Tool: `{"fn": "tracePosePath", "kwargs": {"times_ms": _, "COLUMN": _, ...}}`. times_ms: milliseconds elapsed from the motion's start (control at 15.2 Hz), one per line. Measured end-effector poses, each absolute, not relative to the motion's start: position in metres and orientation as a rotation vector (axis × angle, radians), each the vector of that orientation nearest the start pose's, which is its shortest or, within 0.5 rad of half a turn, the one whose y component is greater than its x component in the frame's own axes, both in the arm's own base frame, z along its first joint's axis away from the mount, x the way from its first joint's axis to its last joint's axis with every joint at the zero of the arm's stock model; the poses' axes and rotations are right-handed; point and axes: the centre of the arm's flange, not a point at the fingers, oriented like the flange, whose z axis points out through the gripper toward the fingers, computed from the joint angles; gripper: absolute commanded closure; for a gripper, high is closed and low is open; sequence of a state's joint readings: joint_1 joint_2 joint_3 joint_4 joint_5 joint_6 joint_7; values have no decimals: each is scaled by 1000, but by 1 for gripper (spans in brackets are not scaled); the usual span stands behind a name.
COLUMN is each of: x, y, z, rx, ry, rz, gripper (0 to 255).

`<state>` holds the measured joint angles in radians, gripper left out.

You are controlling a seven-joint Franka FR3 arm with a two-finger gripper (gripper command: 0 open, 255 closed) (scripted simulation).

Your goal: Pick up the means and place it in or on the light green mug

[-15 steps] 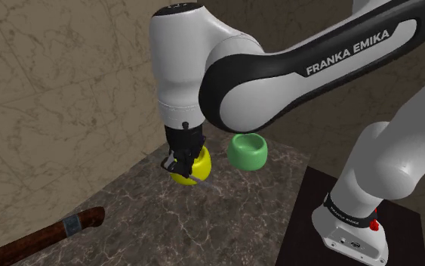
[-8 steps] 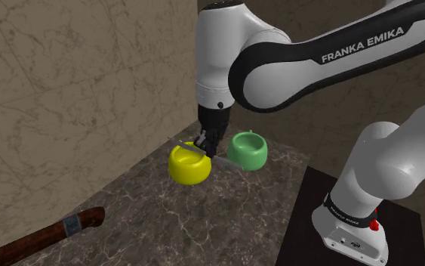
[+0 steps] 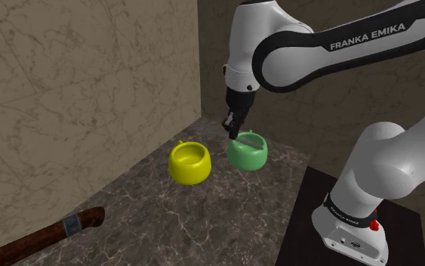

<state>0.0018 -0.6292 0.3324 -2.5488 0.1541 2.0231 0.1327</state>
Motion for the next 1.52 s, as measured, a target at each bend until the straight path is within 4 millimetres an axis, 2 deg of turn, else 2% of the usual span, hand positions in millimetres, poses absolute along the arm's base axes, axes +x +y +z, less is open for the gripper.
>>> {"fn": "tracePosePath", "kwargs": {"times_ms": 198, "x": 345, "y": 93, "z": 472, "rx": -3169, "ry": -138, "rz": -144, "gripper": 255}}
{"fn": "tracePosePath", "kwargs": {"times_ms": 462, "x": 344, "y": 49, "z": 474, "rx": -3169, "ry": -138, "rz": -144, "gripper": 255}}
{"fn": "tracePosePath", "kwargs": {"times_ms": 726, "x": 338, "y": -11, "z": 480, "rx": -3169, "ry": -137, "rz": -144, "gripper": 255}}
{"fn": "tracePosePath", "kwargs": {"times_ms": 792, "x": 338, "y": -19, "z": 478, "rx": -3169, "ry": -138, "rz": -144, "gripper": 255}}
{"fn": "tracePosePath", "kwargs": {"times_ms": 1122, "x": 337, "y": -28, "z": 455, "rx": -3169, "ry": -141, "rz": -143, "gripper": 255}}
{"fn": "tracePosePath", "kwargs": {"times_ms": 1518, "x": 338, "y": -28, "z": 423, "rx": -3169, "ry": -141, "rz": -143, "gripper": 255}}
